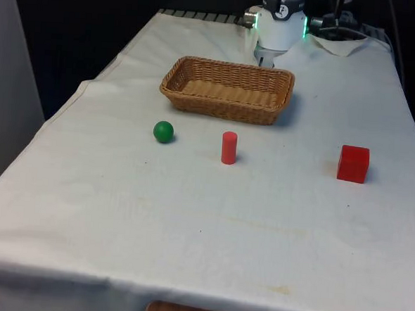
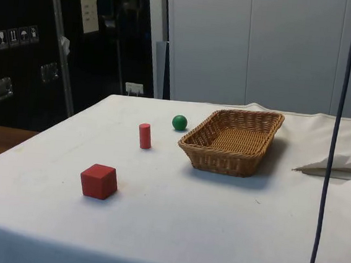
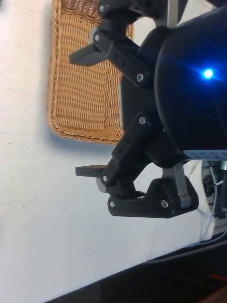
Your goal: Pick up the object to the left of the cylinder and place it into the basket.
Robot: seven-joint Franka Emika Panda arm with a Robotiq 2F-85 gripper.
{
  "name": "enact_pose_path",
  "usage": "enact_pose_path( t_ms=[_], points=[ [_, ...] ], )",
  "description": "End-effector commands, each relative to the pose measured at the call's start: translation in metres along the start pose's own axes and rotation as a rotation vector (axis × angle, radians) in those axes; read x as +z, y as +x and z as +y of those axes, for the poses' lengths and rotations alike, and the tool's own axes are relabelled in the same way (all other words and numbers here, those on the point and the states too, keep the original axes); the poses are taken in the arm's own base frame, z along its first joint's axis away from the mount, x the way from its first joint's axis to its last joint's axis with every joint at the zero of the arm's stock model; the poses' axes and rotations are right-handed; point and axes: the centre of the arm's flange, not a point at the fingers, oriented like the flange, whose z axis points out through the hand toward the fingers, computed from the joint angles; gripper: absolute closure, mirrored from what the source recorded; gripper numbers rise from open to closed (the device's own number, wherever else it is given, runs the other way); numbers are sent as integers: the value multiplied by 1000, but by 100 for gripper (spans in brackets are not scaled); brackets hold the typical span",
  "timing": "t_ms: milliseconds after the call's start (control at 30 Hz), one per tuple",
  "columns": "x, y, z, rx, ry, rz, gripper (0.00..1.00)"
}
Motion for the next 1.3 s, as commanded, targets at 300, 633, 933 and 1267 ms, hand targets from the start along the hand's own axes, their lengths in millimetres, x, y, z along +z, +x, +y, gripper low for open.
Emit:
enact_pose_path(
  t_ms=[300,633,933,1267],
  points=[
    [15,6,-9,-6,-3,21,0],
    [33,6,-21,-13,4,66,0],
    [55,4,-29,-20,18,90,0],
    [80,4,-37,-30,45,99,0]
  ],
)
